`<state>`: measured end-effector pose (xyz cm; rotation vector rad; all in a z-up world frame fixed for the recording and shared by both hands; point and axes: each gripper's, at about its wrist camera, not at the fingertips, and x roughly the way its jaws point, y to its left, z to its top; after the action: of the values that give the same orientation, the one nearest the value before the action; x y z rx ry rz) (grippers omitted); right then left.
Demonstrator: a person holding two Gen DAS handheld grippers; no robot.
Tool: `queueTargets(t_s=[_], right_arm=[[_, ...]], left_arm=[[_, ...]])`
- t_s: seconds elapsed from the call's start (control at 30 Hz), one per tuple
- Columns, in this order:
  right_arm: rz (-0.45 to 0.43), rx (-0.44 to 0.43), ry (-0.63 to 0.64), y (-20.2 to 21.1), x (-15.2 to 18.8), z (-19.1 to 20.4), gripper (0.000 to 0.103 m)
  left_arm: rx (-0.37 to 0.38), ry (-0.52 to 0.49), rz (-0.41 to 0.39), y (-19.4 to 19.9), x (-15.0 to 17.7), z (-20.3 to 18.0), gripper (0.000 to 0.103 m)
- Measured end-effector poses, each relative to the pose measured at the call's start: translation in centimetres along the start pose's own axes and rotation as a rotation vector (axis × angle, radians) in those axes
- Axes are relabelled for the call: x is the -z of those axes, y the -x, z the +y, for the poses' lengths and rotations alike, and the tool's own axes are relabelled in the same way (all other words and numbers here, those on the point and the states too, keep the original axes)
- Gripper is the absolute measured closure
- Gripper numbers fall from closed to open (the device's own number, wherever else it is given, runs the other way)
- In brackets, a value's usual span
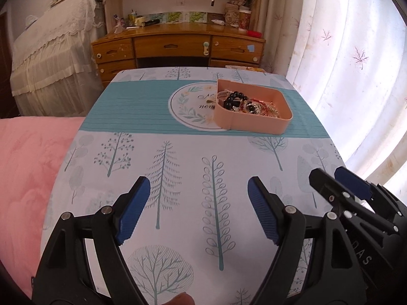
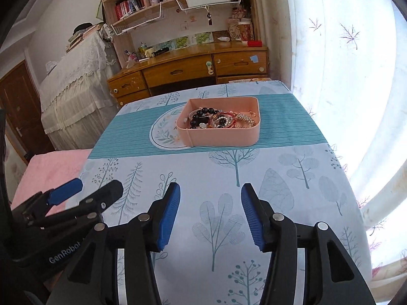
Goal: Organize jewelry
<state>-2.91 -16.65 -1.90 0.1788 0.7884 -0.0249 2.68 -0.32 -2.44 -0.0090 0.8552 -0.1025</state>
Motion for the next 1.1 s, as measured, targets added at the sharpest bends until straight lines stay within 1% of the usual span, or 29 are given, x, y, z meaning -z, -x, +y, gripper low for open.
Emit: queueTargets(t_s=[0.13, 0.4, 0.73, 1.1], right_arm=[[-0.007, -0.005, 0.009, 0.6, -0.2, 0.2, 0.052], [-0.026, -0.003, 0.016, 1.3, -0.2, 0.2, 0.051], [-0.029, 0.004, 0.019, 1.5, -0.1, 0.0, 0.050], [-0.027, 0.007, 0.029, 1.2, 0.3, -0.3, 0.050]], left_arm=[[-0.014, 0.003, 0.004, 0.2, 0.2, -0.2, 0.026], [-0.054, -0.012, -0.040, 1.6, 0.2, -0.7, 0.026], [-0.062, -0.008, -0.053, 2.1, 0.0, -1.0, 0.025], [-0.064, 0.000, -0.046, 1.7, 0.1, -0.8, 0.024]])
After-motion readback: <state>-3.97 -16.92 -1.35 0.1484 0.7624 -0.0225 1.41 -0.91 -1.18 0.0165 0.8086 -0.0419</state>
